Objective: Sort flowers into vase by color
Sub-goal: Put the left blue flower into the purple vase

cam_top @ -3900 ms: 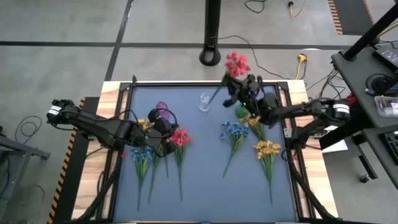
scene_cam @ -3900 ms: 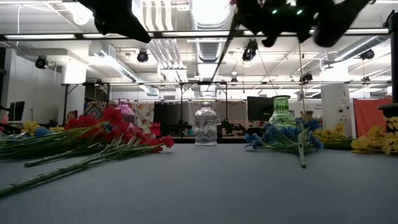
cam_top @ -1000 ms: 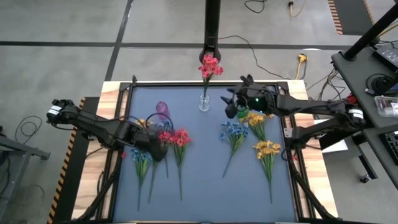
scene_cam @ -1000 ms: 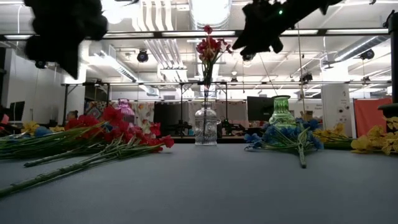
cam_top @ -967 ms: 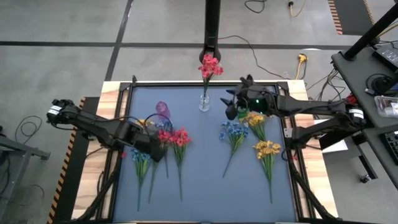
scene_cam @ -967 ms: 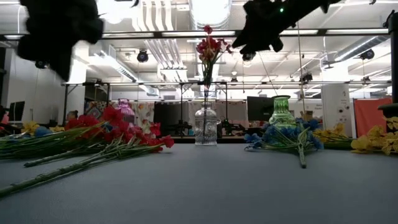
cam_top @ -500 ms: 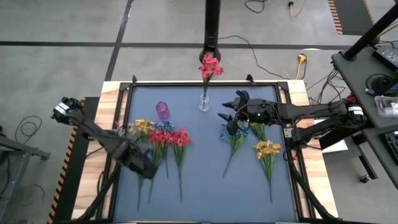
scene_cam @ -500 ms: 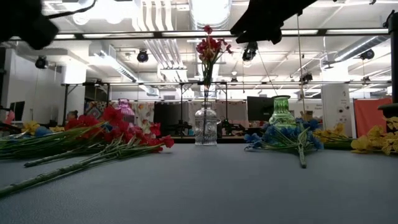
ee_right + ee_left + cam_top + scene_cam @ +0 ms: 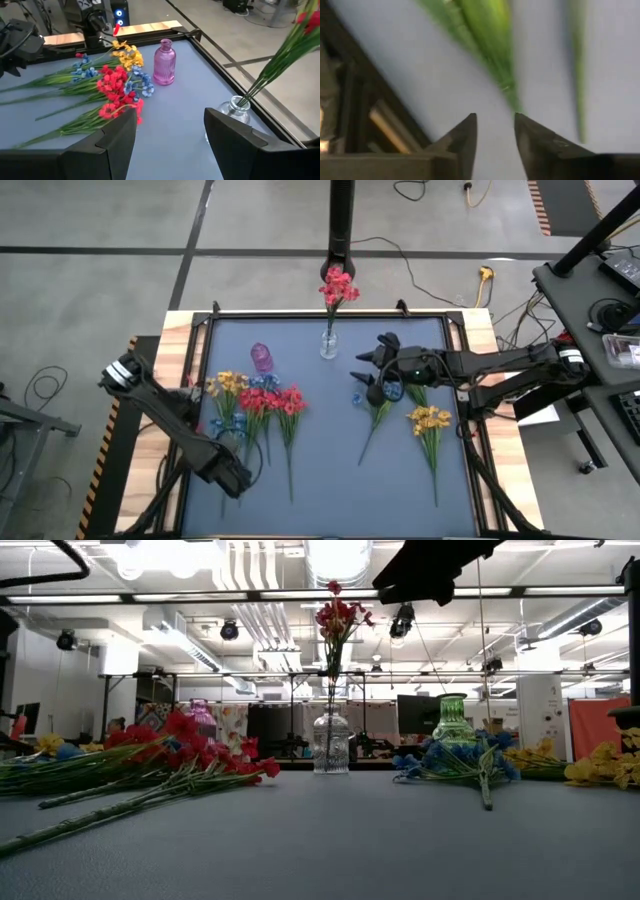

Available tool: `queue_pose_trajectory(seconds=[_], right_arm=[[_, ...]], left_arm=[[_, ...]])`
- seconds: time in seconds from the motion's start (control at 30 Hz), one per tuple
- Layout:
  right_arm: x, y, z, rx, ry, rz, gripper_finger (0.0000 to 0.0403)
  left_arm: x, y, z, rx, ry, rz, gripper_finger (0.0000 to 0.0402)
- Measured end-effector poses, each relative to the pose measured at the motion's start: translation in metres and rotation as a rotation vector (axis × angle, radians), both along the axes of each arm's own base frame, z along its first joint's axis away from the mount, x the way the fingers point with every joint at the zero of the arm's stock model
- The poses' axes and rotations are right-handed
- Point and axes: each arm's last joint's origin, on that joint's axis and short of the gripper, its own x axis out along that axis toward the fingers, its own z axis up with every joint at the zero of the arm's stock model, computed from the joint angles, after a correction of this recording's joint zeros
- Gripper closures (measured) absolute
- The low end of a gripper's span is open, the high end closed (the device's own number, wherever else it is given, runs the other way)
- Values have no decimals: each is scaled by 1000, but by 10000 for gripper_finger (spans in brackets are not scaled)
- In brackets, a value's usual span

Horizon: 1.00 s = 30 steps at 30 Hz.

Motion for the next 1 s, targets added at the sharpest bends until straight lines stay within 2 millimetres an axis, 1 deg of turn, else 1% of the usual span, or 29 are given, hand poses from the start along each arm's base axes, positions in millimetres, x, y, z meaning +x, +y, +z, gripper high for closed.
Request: queue_pose_trajectory(seconds=[0.1, 0.2, 0.3, 0.43, 0.53, 0.63, 0.9, 0.93, 1.0], right_arm=[[-1, 1, -1, -5, 18, 6, 179], [-1, 1, -3, -5, 34, 7, 179], [-2, 1, -4, -5, 48, 8, 179], [-3, 2, -7, -2, 82, 13, 179], [-4, 4, -9, -1, 101, 21, 179], [-5, 8, -9, -1, 106, 35, 179], [-5, 16, -10, -2, 115, 65, 179], [-5, 17, -10, -2, 115, 67, 179], [-5, 18, -10, -3, 115, 70, 179]], left_arm=[[11, -9, -4, 35, -33, -14, 242], [17, -14, -14, 59, 0, -17, 217], [19, -16, -25, 89, 38, -5, 208], [20, -18, -36, 111, 67, -3, 215], [21, -18, -37, 112, 72, -5, 234], [21, -18, -38, 111, 70, 7, 265], [22, -20, -35, 81, 91, 16, 381], [22, -21, -34, 72, 92, 12, 391], [24, -23, -30, 50, 82, -4, 395]])
